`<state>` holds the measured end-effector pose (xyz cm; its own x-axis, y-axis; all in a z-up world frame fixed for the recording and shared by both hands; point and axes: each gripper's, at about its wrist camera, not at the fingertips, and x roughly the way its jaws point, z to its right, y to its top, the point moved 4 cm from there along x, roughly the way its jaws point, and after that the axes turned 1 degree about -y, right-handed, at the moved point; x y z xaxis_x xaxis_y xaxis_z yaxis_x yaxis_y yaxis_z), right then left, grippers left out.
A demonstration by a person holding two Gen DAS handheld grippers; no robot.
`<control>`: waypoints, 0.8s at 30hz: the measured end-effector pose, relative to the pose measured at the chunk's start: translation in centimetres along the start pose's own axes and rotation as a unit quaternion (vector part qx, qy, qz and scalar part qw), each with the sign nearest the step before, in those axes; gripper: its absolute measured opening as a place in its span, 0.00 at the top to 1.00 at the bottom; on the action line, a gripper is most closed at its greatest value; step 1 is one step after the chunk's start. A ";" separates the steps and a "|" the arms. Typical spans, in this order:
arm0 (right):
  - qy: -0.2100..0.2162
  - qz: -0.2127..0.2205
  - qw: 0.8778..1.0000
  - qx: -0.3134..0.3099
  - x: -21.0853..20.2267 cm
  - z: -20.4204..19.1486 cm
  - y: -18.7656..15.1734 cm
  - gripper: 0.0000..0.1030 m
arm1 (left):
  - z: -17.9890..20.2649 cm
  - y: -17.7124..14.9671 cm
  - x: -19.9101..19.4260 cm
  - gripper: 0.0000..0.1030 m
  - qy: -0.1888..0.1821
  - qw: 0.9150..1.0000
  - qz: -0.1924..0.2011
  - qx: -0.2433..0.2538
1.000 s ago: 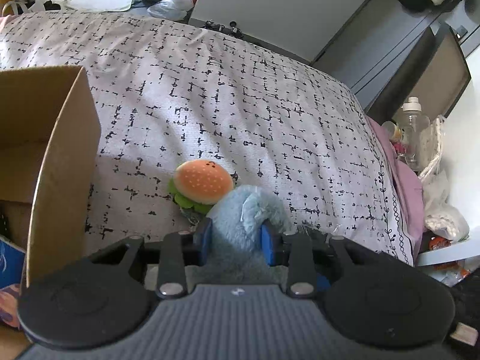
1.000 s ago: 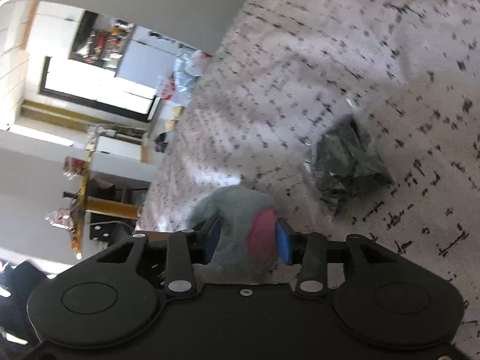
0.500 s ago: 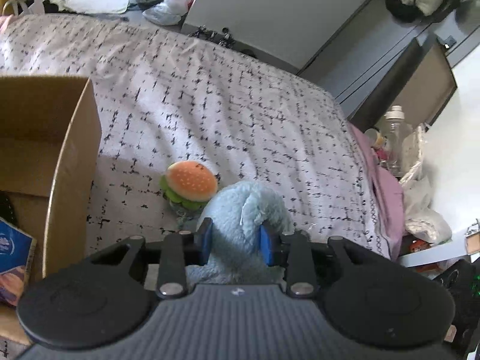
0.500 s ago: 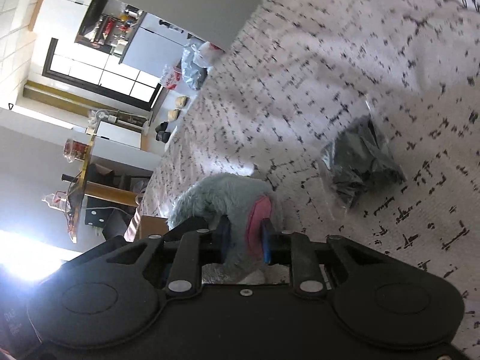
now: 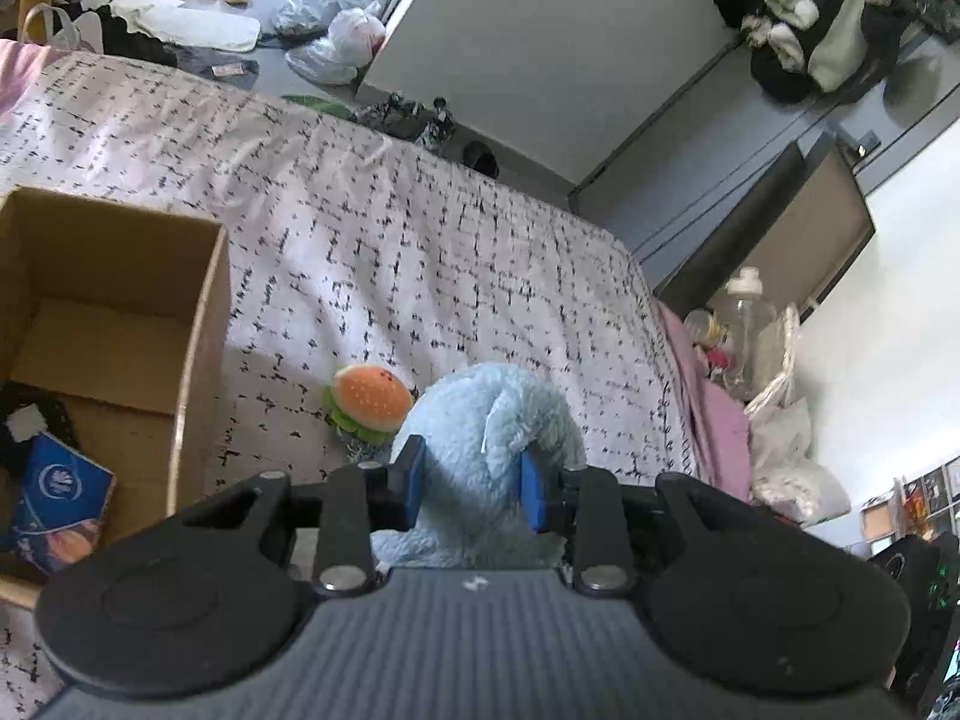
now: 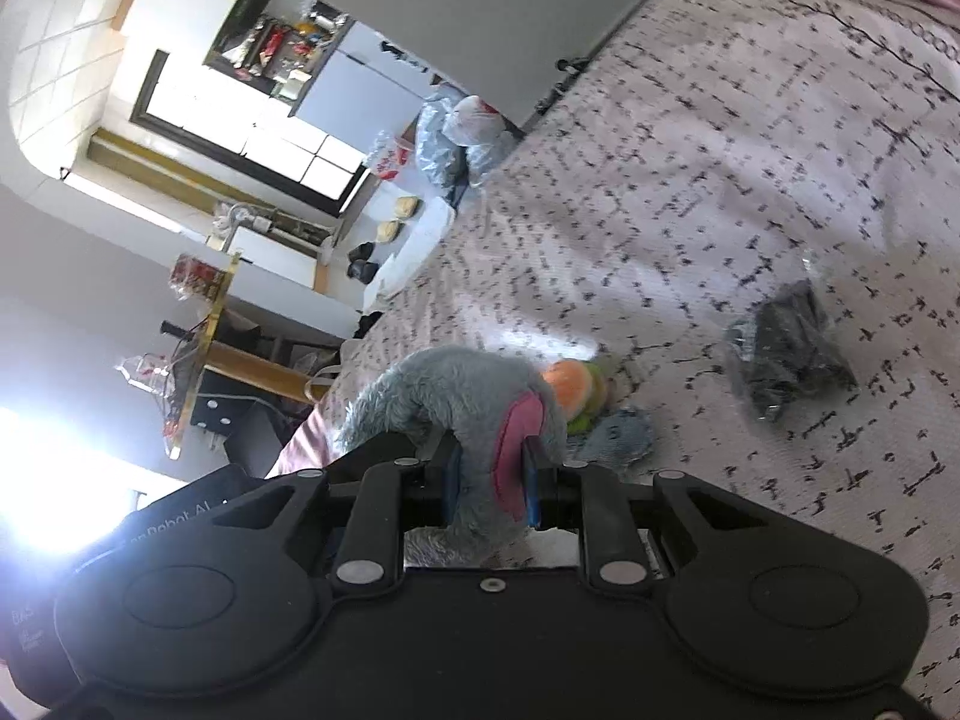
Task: Organize soft objects
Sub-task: 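Lift the plush toy with the left gripper and carry it over the box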
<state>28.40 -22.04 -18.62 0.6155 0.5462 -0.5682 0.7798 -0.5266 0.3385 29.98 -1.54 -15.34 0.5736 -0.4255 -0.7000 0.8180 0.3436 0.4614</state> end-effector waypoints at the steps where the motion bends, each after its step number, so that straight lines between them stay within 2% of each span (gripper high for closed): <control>1: 0.002 0.001 1.000 -0.004 -0.1 -0.5 -0.1 0.80 | -0.1 0.1 -0.4 0.70 -0.002 1.000 0.003 -0.002; 9: 0.011 0.003 0.999 -0.036 -0.3 -3.7 -0.9 0.80 | -1.2 0.9 -3.5 0.70 -0.008 0.999 0.030 -0.012; 24: 0.026 -0.018 0.997 -0.069 2.0 -7.6 -3.6 0.80 | -5.7 1.7 -7.3 0.70 -0.007 0.997 0.054 -0.047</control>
<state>27.64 -14.09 -15.24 0.5892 0.5985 -0.5428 0.8075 -0.4132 0.4209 26.91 6.90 -12.60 0.6586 -0.3940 -0.6411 0.7445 0.4647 0.4793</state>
